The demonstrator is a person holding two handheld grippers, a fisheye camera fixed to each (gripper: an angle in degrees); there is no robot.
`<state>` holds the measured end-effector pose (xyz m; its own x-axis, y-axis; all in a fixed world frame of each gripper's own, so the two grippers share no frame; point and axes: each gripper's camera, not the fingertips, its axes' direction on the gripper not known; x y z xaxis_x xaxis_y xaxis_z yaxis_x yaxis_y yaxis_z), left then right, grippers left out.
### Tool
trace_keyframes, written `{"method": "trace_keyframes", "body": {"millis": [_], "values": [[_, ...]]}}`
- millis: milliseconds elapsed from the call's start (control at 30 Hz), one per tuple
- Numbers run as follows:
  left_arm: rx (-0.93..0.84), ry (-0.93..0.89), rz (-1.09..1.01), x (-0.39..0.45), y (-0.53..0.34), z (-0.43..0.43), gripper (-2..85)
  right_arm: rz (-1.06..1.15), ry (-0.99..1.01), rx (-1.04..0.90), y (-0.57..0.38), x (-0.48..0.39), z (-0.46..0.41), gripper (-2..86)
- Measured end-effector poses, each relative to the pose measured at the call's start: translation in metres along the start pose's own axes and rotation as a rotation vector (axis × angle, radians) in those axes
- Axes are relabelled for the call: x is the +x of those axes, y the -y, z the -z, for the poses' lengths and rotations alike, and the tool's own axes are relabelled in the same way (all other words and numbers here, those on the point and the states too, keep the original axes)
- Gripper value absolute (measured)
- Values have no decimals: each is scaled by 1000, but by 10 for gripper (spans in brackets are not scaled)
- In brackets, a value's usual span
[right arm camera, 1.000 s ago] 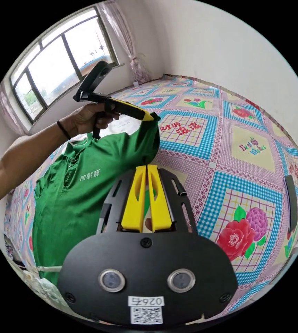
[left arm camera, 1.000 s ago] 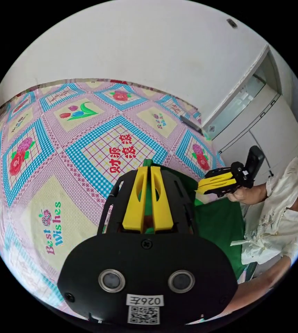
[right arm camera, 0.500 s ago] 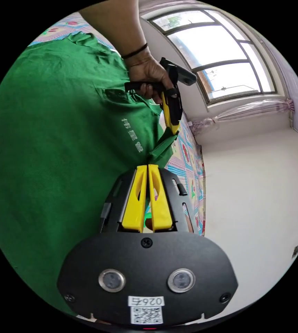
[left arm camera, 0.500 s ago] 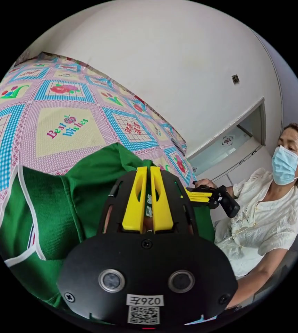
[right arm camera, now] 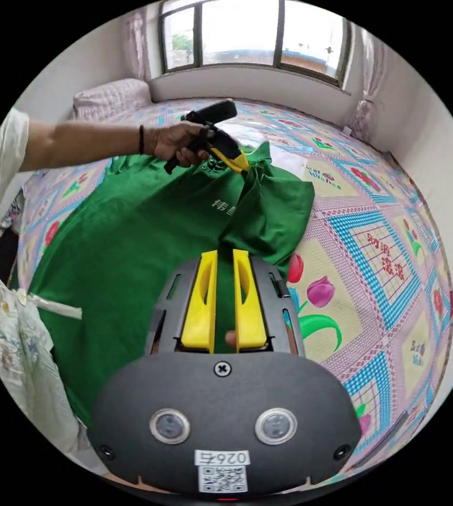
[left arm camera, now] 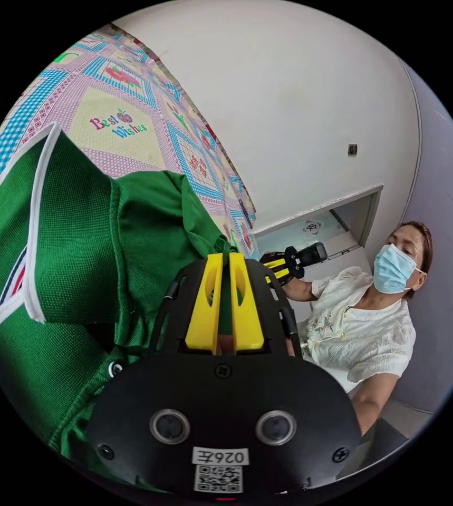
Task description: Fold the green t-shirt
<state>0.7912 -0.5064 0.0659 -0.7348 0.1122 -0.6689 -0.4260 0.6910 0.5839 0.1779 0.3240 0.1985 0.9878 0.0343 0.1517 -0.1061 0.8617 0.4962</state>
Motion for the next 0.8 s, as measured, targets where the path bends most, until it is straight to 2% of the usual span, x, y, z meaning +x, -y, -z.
{"method": "trace_keyframes", "body": {"millis": [133,233,333,467,567,667,733,800], "values": [[-37,30,17,-12,-1,-5,25,-289,290,106,22,94,14,-8],[-104,25,54,-20,-2,-8,57,-426,395,54,28,146,-9,-9],[-168,-26,88,-24,-6,-6,113,-460,444,19,29,173,-16,-9],[-188,-39,74,-16,-17,11,156,-460,438,15,40,191,-5,-9],[-149,32,85,-6,-31,36,158,-417,415,-9,50,196,7,-5],[-33,118,49,18,-40,60,110,-397,406,11,55,197,33,-7],[71,54,-76,50,-35,57,61,-413,375,48,59,203,52,-12],[69,-10,-130,60,-24,38,47,-433,342,59,63,211,58,-12]]}}
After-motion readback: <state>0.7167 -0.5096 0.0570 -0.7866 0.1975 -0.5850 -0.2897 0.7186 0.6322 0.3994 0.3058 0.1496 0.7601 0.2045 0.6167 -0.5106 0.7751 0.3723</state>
